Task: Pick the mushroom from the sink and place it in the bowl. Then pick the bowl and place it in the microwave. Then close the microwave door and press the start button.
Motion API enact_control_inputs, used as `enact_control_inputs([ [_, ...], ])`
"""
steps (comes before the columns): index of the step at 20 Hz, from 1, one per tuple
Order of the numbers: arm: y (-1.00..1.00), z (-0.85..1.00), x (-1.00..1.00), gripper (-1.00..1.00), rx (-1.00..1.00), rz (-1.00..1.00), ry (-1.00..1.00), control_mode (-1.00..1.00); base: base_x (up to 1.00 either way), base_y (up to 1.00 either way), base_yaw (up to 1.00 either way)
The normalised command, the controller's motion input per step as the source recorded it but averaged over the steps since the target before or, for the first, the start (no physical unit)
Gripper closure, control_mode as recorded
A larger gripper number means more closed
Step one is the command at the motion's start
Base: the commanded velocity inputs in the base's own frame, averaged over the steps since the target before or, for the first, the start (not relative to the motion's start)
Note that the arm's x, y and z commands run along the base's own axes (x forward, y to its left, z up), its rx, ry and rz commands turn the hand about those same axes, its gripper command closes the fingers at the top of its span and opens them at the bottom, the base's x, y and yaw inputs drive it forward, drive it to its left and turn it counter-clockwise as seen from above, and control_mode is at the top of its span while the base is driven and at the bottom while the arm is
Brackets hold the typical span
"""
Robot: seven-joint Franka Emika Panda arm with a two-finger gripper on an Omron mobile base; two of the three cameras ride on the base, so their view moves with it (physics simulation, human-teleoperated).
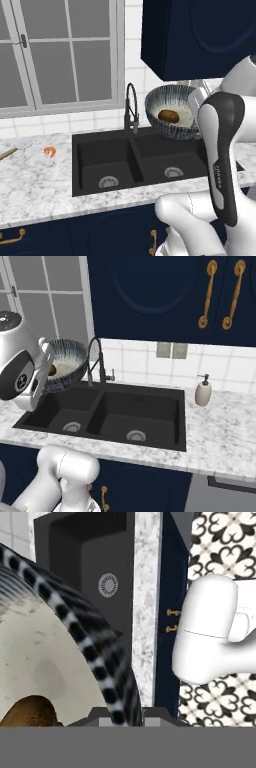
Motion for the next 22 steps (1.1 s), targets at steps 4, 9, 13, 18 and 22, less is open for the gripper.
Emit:
enact_control_inputs([
  [4, 0.00, 0.00, 0.00, 1.00, 0.00, 0.00, 0.00, 1.00, -0.49, -0.57, -0.37],
  [9, 0.00, 0.00, 0.00, 1.00, 0.00, 0.00, 0.00, 1.00, -0.10, -0.16, -0.86],
  [13, 0.00, 0.00, 0.00, 1.00, 0.00, 0.00, 0.00, 1.00, 0.00, -0.13, -0.93],
  [18, 0.00, 0.00, 0.00, 1.00, 0.00, 0.00, 0.00, 1.00, 0.00, -0.37, -0.88],
  [22, 0.00, 0.00, 0.00, 1.00, 0.00, 0.00, 0.00, 1.00, 0.00, -0.56, -0.83],
])
